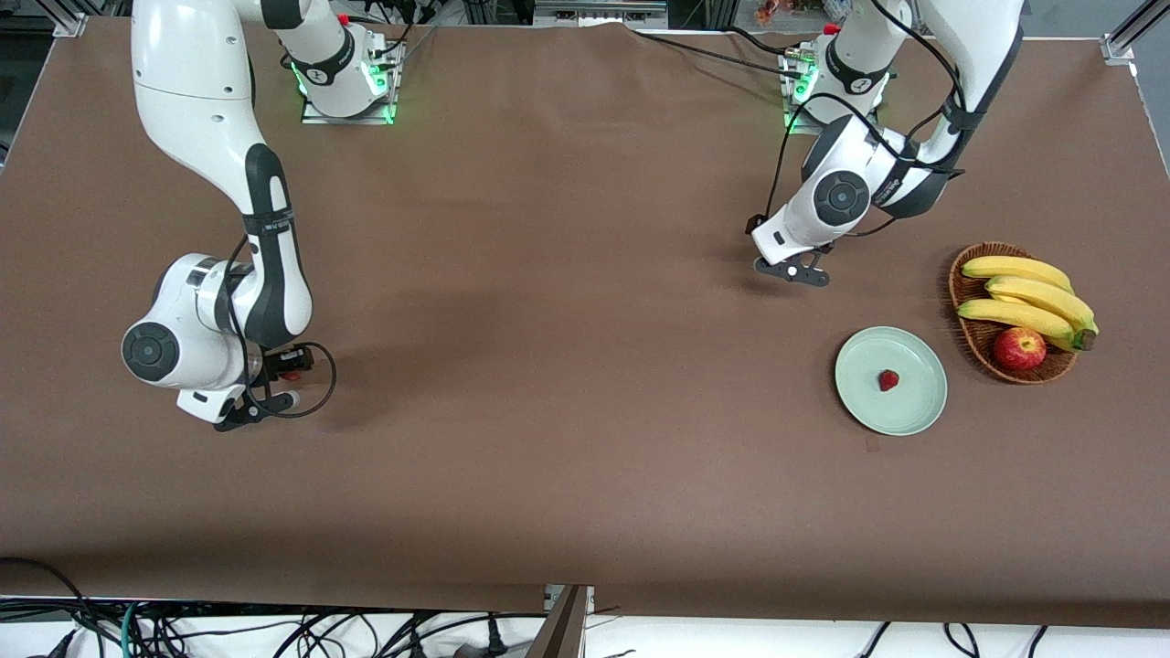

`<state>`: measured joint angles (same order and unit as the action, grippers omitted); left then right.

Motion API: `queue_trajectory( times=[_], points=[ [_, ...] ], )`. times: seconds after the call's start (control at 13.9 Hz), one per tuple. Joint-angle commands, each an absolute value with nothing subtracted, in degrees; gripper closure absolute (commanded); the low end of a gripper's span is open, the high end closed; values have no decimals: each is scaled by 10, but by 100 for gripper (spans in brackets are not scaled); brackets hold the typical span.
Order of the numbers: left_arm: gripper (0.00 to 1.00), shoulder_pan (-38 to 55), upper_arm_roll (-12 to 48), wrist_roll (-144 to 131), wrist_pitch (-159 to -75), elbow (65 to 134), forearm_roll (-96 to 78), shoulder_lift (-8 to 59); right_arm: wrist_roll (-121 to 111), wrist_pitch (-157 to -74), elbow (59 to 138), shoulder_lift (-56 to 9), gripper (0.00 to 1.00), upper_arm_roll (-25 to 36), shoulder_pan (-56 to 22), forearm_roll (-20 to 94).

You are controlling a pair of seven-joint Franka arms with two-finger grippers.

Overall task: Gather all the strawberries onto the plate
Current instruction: 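Grasp the second strawberry with the left gripper while the right gripper grasps the third, then place the strawberry on the plate while the right gripper sets down the third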

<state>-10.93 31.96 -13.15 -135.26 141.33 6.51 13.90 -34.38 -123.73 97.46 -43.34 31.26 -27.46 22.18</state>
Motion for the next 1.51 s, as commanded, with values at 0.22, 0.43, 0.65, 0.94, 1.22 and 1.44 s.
queue_trajectory(
  times=[0.22,0.43,0.65,0.94,1.22,1.44],
  points=[
    [0,-123,319,-137,-1389,1426,125,151,-320,-1216,949,-415,100,303,-286,236],
    [40,-123,319,-137,-1397,1433,125,156,-106,-1123,846,-423,100,301,-351,237],
    [60,-127,316,-137,-1397,1433,134,165,121,-1131,787,-426,100,212,-383,236],
    [95,-138,316,-133,-1392,1425,148,154,379,-1217,693,-479,100,81,-385,236],
    [96,-164,315,-104,-1388,1411,154,152,501,-1329,680,-510,98,36,-417,235],
    [97,-222,316,4,-1382,1387,154,142,537,-1367,679,-523,98,36,-439,235]
  ],
)
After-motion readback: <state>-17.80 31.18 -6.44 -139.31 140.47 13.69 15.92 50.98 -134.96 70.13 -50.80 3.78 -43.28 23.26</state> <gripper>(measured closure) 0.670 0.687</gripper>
